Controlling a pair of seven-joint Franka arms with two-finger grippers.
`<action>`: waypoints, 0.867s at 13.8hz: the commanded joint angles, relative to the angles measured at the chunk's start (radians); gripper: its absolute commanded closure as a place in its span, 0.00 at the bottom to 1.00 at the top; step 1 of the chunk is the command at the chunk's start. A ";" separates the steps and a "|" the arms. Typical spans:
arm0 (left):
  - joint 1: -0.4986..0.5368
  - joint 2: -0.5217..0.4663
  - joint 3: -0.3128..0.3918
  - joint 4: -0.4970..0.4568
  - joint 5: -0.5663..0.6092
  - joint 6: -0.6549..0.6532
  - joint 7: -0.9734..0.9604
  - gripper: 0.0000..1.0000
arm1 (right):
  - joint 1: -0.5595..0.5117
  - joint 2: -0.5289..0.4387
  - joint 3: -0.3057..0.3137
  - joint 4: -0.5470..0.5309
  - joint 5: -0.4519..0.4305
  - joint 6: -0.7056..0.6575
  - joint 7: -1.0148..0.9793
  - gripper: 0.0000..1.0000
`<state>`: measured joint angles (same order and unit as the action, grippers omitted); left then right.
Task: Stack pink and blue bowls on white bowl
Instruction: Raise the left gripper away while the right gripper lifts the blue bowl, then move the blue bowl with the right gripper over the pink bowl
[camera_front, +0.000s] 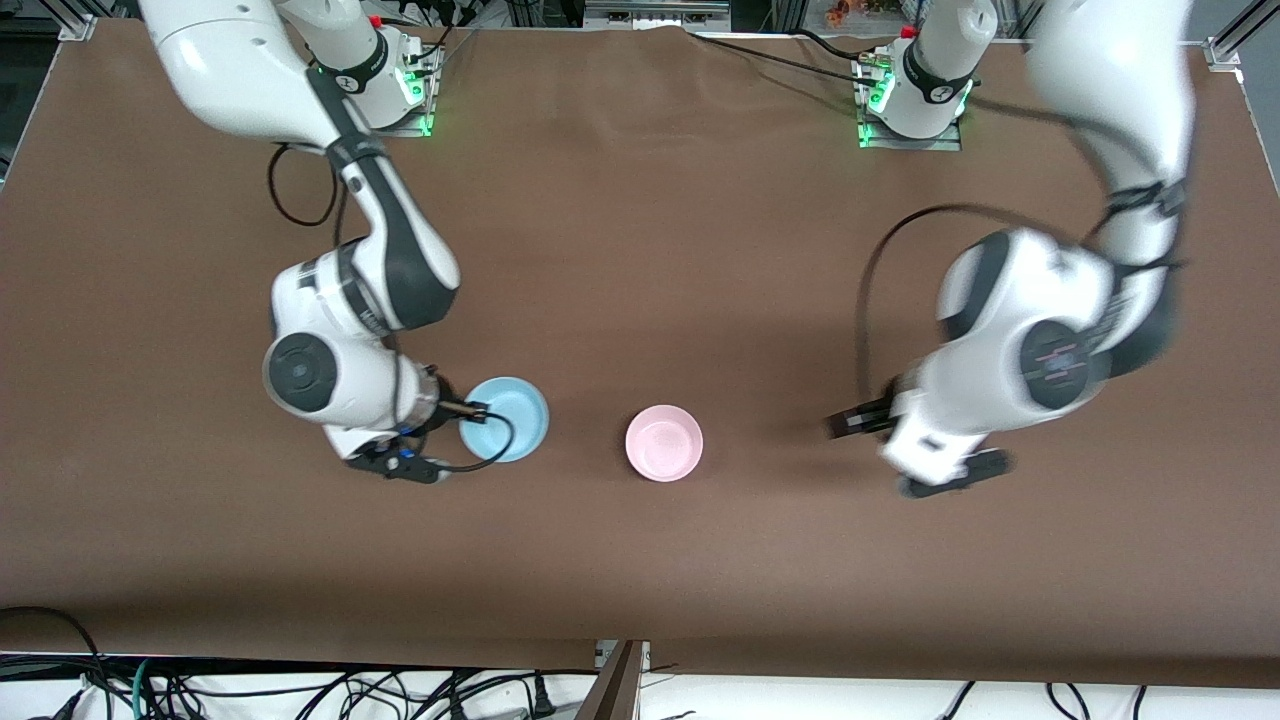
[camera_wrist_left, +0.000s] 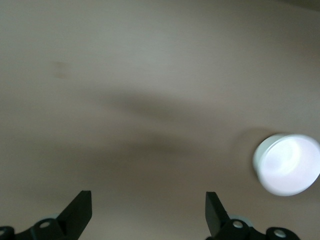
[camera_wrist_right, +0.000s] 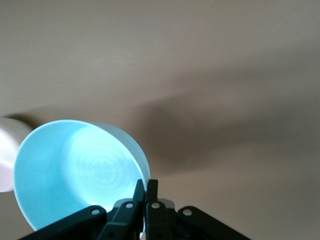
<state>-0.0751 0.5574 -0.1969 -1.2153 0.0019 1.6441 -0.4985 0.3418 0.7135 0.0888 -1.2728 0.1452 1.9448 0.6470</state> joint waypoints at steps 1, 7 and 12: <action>0.092 -0.160 -0.003 -0.069 0.021 -0.146 0.182 0.00 | 0.097 0.082 -0.007 0.126 0.028 0.037 0.245 1.00; 0.172 -0.307 0.063 -0.084 0.021 -0.288 0.374 0.00 | 0.221 0.230 -0.012 0.201 0.022 0.273 0.424 1.00; 0.178 -0.300 0.082 -0.072 0.026 -0.319 0.379 0.00 | 0.235 0.256 -0.018 0.202 0.017 0.325 0.430 1.00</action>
<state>0.1038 0.2708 -0.1242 -1.2706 0.0042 1.3326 -0.1410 0.5692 0.9481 0.0806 -1.1097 0.1594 2.2618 1.0609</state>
